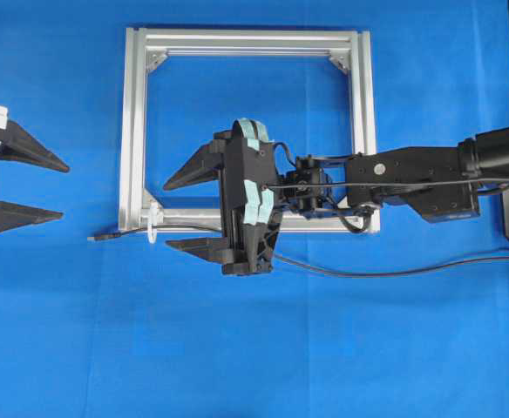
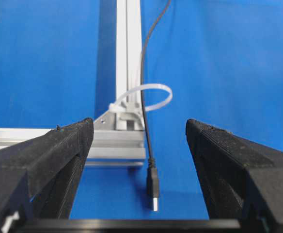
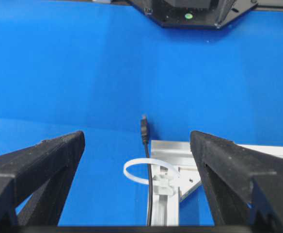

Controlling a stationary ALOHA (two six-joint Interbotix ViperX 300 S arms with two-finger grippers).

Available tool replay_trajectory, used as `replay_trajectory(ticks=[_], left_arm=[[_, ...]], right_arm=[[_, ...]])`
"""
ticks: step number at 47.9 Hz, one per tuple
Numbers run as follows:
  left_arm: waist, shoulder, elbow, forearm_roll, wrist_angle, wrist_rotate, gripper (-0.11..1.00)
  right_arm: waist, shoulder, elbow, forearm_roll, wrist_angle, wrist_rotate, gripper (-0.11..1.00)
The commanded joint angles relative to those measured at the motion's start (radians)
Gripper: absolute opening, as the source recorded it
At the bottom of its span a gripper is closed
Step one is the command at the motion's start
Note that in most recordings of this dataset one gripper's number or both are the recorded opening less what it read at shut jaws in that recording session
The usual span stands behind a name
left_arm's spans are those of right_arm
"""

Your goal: Insert the wire through the string loop located on the left side.

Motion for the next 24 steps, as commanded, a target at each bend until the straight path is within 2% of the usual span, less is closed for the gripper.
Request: replay_trajectory(ticks=[1,24], left_arm=[[0.003,0.005,-0.023,0.002,-0.005,-0.002,0.71],[0.003,0.005,-0.023,0.002,0.011,-0.002,0.71]], right_arm=[[-0.002,-0.032,-0.014,-0.002,-0.003,-0.002,0.92],[-0.002,-0.032,-0.012,-0.002,-0.003,-0.002,0.92]])
